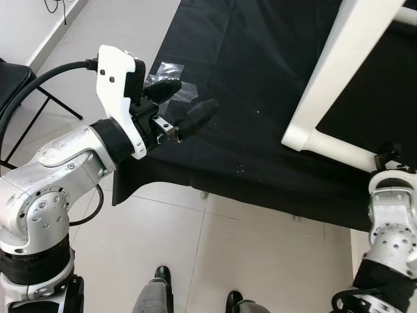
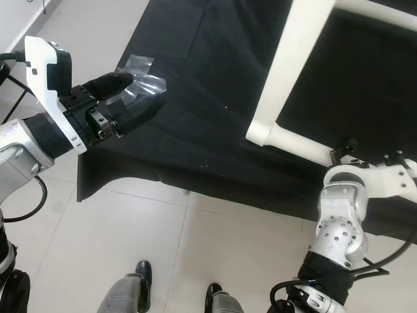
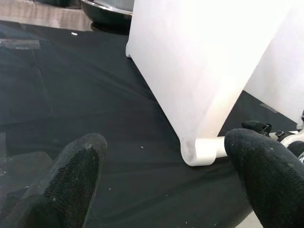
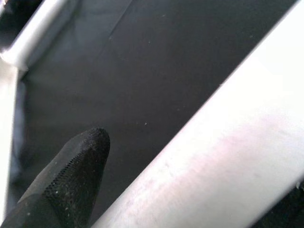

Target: Building children table

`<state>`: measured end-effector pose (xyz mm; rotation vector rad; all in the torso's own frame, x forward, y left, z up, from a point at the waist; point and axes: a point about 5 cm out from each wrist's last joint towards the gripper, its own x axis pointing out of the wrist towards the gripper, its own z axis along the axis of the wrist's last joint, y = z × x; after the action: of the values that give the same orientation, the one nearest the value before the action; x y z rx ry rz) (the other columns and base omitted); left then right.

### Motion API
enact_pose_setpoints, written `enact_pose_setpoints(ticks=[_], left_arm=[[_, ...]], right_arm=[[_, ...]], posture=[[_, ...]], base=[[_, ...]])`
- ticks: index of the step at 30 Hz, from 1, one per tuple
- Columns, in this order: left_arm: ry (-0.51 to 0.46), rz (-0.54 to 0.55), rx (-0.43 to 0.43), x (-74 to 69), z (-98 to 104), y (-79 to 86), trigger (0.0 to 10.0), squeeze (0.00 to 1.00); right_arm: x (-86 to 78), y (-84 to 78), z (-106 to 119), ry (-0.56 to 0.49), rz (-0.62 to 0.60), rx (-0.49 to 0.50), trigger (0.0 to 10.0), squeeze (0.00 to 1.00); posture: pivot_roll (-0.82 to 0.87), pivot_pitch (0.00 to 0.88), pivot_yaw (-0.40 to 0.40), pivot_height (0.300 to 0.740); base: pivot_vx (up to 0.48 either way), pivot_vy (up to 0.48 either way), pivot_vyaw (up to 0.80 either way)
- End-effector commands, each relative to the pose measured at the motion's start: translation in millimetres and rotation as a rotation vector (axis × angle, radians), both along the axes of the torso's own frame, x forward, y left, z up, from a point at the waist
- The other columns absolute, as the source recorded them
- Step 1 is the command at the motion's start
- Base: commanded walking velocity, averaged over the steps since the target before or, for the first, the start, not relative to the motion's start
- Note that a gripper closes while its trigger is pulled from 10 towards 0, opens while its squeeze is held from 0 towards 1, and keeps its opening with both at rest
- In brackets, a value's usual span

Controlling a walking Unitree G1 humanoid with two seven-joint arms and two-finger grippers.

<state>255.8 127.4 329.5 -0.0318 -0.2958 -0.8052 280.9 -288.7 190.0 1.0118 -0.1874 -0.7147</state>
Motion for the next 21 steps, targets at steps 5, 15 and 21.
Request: enact_pose_setpoints(ticks=[5,15,21], left_arm=[[0.006,-0.033,0.014,-2.3,-1,-2.8,10.0,0.0],[0.016,-0.05,0.016,-0.7,0,-4.5,10.0,0.0],[0.022,-0.066,0.015,1.1,0,-7.1,10.0,0.0]], right_arm=[[-28.1,20.1,-76,0.156,-0.023,0.345,10.0,0.0],[-58.0,43.2,-63,0.074,0.025,0.366,10.0,0.0],[-77.3,54.7,-40,-0.004,0.053,0.381,10.0,0.0]], posture=[[0.01,0.468,0.049,0.74],[0.01,0.474,0.068,0.74],[0.0,0.472,0.078,0.74]], base=[[0.0,0.0,0.0],[0.0,0.0,0.0],[0.0,0.0,0.0]])
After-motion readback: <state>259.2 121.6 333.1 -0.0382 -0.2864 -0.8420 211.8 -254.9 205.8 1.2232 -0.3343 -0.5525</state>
